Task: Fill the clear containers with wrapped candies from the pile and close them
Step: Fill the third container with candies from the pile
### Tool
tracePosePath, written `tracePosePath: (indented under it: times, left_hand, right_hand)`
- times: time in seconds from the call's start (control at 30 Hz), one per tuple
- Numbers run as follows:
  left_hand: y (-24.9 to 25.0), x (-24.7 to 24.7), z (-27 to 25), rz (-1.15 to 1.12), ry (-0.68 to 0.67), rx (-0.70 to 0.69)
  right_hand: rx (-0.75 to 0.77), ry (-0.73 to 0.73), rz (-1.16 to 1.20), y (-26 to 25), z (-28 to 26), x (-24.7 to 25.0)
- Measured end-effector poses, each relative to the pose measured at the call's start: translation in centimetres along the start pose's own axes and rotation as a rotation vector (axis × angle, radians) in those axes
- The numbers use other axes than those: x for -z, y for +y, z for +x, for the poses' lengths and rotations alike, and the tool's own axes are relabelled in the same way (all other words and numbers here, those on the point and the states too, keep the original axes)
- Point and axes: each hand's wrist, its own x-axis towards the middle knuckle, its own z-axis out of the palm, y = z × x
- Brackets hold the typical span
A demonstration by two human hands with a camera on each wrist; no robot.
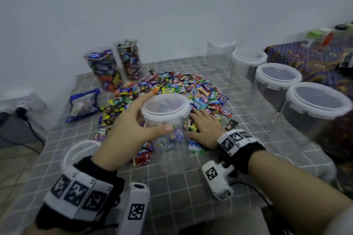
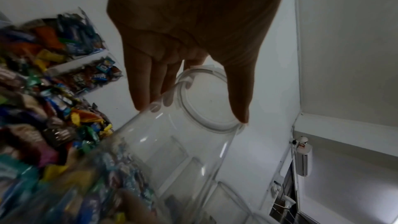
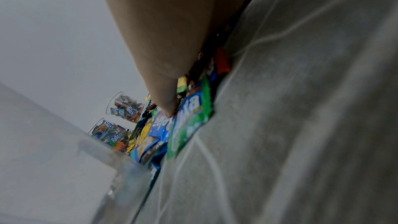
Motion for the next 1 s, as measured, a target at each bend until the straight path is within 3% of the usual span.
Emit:
tracePosePath:
  times: [0.2,0.3,0.5,0.63,0.73,0.87,1.0]
  left_hand:
    - [-0.5,-0.4,-0.8,-0.016,-0.042,-0.015]
    - [-0.5,-0.4,-1.2,-0.002,-0.067,-0.026]
    - [-1.0,1.2,-1.9,0.046,-0.232,0.07]
    - [-1.1,2.1,-2.2,0.16,-0.146,0.109]
    - [-0.4,1.8,-2.1,0.264,-0.014,0.114]
    - [0.2,1.4,-1.6,0.079,-0.022,0.151]
    - [0.5,1.8,-0.5,-0.004,-0.021,0.16]
  right_hand:
    - [-0.024,0.035,0.032,0.0,0.2,-0.1]
    - [-0.047,0.081,0.175,-0.6,0.4,0.2]
    - [0.03,0.405,0.479,-2.4,-1.7,3.8]
    - [0.093,0.541,0.73,-4.3,-3.8,6.6]
    - [0.182,0.481,0.742,-5.7,-4.7,7.8]
    - [0.197,0.414,0.513,-6.6,-4.8,8.3]
    - [0.18,0.237,0.548,-6.6,-4.7,8.4]
